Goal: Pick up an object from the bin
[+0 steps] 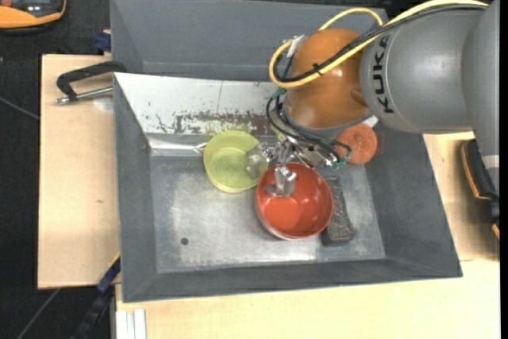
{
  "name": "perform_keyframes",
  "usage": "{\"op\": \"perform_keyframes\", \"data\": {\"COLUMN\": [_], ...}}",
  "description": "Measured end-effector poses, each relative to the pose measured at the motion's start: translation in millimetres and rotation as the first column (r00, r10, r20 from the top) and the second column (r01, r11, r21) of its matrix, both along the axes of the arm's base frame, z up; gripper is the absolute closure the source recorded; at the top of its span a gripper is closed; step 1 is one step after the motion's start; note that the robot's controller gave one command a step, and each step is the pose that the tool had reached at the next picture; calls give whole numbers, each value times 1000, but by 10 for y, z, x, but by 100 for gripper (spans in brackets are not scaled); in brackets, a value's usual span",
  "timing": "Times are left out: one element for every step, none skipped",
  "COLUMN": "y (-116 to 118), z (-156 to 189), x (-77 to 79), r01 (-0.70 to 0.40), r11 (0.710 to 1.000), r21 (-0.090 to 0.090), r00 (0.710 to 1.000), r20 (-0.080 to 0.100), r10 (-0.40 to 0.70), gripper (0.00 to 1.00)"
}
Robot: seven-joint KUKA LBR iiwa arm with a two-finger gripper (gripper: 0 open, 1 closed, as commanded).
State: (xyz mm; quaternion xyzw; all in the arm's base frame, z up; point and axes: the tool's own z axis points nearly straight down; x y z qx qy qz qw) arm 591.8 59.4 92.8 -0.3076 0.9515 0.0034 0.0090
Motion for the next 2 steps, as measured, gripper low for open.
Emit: {"op": "perform_keyframes", "data": {"y": [26,755], "z": [1000,1110], "x": [-159,-581], "r01": [48,-38], "r11": [999,999], "r21": [4,8], "r00": [999,999], "r20": [11,13], "r10": [-48,38], "gripper": [100,100]}}
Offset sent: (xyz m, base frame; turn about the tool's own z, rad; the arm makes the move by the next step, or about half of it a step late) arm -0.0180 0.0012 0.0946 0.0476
